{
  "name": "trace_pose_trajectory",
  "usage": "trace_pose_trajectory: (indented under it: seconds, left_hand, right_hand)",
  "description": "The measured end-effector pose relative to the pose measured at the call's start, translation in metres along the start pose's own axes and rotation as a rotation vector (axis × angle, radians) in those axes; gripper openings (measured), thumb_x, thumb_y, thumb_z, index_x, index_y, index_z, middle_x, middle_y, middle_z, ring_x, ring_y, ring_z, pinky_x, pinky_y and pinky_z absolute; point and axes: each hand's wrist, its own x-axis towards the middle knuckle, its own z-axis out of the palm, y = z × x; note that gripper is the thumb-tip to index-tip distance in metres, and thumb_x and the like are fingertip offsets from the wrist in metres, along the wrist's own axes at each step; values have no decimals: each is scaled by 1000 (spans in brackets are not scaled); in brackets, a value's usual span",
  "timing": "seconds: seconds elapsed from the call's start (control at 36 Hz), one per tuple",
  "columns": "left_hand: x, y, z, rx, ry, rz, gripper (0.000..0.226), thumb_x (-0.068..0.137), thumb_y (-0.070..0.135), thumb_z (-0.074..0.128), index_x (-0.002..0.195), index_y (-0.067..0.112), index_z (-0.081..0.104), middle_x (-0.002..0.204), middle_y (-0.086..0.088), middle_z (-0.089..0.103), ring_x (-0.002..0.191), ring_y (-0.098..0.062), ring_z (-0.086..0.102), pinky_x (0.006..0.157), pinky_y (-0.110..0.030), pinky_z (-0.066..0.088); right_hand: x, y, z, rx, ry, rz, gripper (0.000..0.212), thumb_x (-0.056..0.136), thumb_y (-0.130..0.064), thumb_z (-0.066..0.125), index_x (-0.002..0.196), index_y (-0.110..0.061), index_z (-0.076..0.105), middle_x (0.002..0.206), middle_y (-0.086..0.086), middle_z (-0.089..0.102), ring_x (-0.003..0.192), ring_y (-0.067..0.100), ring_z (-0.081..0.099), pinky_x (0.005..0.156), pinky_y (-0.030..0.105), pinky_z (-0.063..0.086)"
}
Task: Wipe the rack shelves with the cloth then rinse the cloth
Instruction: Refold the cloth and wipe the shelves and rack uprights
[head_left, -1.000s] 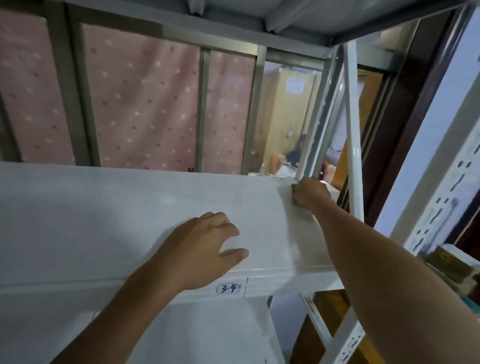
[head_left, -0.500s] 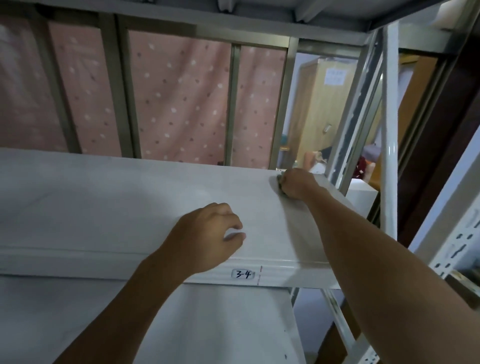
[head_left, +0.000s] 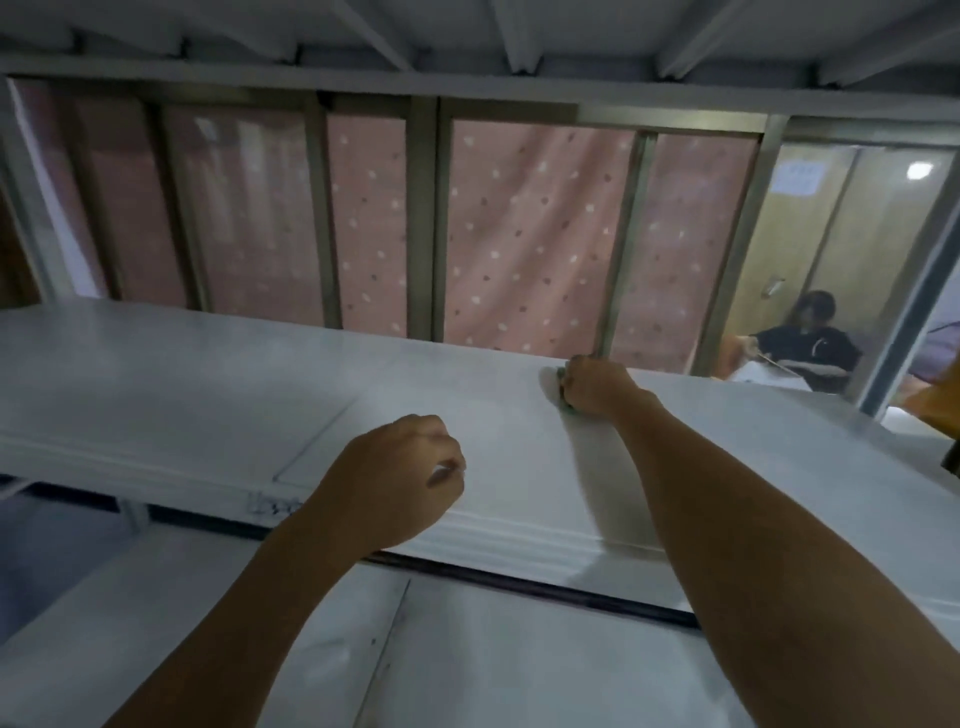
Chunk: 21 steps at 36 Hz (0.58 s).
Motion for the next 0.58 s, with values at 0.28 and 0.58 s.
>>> trace_pose_trajectory:
  seconds: [0.28, 0.58]
  left_hand:
    - [-49, -133, -58, 106, 145, -49, 41, 92, 39, 36, 74, 19, 67, 80, 6, 61, 79, -17, 60, 66, -37, 53]
    - [-115, -249, -112, 91, 268, -33, 33, 95, 31, 46, 80, 18, 72, 81, 7, 65, 75, -17, 61, 65, -35, 53]
  right_hand:
    - [37, -147, 12, 52, 7, -31, 41, 101, -29, 39, 128, -2, 50, 129, 22, 57, 115, 39, 56, 94, 40, 44]
    - [61, -314, 13, 152, -7, -8, 37, 98, -20, 43, 128, -2, 54, 126, 22, 58, 116, 39, 56, 93, 40, 45]
